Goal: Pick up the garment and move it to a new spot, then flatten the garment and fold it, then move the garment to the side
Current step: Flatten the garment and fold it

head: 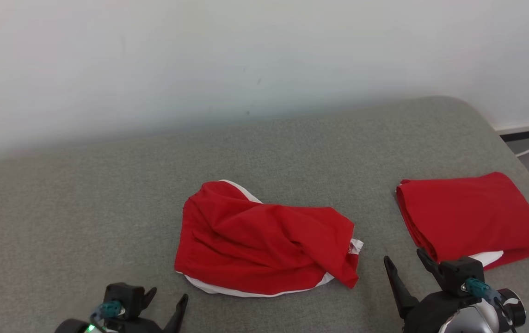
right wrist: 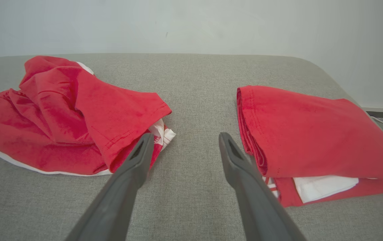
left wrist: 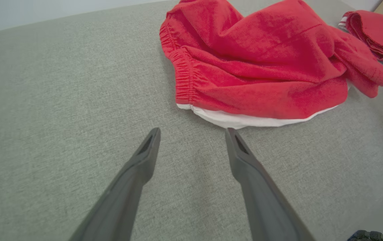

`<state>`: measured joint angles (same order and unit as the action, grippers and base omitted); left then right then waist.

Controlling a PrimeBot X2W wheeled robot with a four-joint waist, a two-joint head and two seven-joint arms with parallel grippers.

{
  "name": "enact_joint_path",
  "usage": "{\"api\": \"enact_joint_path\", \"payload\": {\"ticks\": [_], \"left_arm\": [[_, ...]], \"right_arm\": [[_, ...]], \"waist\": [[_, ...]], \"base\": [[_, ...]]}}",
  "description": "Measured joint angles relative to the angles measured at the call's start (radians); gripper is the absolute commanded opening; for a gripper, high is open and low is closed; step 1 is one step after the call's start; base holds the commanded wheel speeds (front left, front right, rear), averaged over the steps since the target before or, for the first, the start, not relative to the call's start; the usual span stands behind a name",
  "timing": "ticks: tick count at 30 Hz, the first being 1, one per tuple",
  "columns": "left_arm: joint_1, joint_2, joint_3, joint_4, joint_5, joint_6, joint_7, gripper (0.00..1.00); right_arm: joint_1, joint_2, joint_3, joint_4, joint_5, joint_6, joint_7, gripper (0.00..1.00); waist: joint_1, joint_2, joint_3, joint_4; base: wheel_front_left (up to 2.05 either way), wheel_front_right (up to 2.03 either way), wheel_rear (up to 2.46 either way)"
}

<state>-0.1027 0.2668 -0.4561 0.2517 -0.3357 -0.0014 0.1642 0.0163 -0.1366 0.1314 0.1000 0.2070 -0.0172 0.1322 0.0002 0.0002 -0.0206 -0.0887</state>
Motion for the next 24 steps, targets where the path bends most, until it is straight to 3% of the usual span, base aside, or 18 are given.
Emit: {"api": "enact_joint_path", "payload": {"ticks": [7, 13, 24], "left_arm": [[-0.087, 0.002, -0.035, 0.097, 0.030, -0.035, 0.029, 1.00], [-0.163, -0.008, -0.035, 0.169, 0.055, -0.034, 0.038, 1.00], [-0.275, -0.078, -0.045, 0.265, 0.064, -0.028, 0.037, 1.00]], "right_arm": [[-0.034, 0.010, 0.021, 0.017, 0.000, 0.016, 0.009, 1.00], [-0.085, 0.003, 0.064, 0.081, -0.022, 0.048, 0.026, 1.00], [-0.196, 0.006, 0.161, 0.212, -0.056, 0.101, 0.055, 1.00]], "waist": [[0.0000, 0.0000, 0.048, -0.029], [0.0000, 0.0000, 0.095, -0.048], [0.0000, 0.0001, 0.173, -0.042]], "base": [[0.00, 0.00, 0.00], [0.00, 0.00, 0.00], [0.00, 0.00, 0.00]]}}
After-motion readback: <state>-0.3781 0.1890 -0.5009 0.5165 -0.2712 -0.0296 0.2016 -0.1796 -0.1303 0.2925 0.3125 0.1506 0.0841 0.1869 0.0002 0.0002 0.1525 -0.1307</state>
